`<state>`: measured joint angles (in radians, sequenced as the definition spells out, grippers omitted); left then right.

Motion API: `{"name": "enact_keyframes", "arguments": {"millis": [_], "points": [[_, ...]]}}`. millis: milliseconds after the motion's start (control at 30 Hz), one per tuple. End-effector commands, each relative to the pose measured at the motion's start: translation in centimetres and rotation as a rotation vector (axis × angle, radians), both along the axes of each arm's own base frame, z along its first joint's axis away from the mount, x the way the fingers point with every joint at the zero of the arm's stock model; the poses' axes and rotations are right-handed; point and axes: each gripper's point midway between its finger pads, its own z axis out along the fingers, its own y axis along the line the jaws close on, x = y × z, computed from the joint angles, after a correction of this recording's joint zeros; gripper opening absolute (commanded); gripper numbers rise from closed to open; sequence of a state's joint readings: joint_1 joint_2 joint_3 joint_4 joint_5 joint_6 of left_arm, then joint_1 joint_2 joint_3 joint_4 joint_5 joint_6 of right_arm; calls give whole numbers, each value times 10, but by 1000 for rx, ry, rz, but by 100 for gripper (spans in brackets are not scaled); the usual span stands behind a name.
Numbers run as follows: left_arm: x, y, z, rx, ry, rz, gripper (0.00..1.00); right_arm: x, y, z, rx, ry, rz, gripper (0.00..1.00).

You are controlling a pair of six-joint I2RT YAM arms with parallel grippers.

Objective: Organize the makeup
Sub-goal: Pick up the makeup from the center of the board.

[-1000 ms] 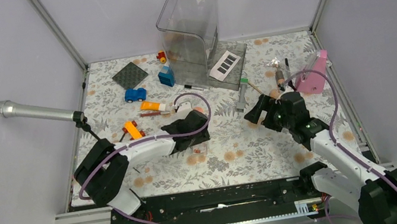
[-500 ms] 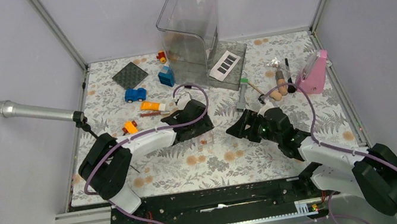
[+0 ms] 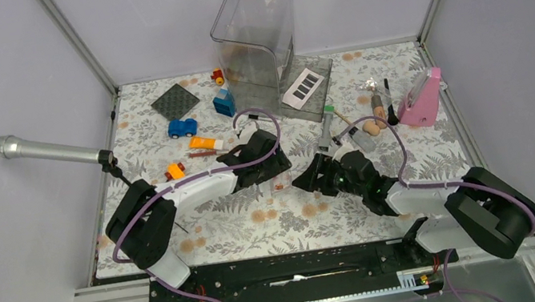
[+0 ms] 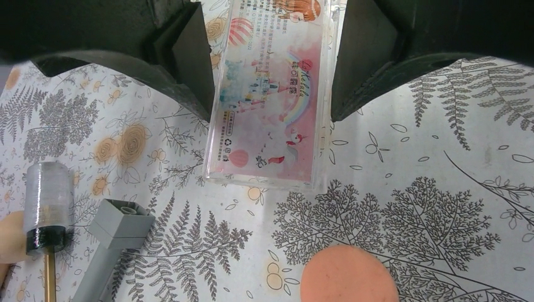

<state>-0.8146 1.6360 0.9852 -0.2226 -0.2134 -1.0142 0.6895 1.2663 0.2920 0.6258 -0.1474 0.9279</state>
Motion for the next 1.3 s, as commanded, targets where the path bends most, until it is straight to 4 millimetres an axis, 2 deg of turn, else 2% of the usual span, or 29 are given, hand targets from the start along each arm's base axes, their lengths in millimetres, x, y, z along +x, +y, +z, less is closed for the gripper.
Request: {"name": "enact_keyframes", "arguments": {"millis": [0, 200, 500, 667, 967, 1067, 1100, 1133, 1267], "points": [[9, -16, 31, -96, -53, -1, 39, 19, 17, 33, 85, -102, -24, 79], [7, -19, 32, -114, -45, -6, 39, 22, 29, 34, 94, -96, -9, 76], [3, -17, 38, -136, -49, -2, 39, 29, 48, 27, 113, -65, -2, 63], [1, -13, 37, -133, -48, 2, 39, 35, 49, 27, 103, -80, -27, 55], [-2, -12, 34, -135, -41, -1, 40, 38, 49, 26, 87, -91, -29, 30], [-2, -11, 36, -137, -46, -1, 48, 36, 52, 26, 92, -87, -14, 19], [-2, -10, 37, -138, -51, 0, 55, 36, 53, 27, 96, -87, -10, 16], [-2, -10, 39, -139, -55, 0, 63, 36, 53, 27, 97, -86, -10, 15], [3, -7, 52, -143, -83, 6, 83, 37, 49, 32, 86, -99, -26, 14]]}}
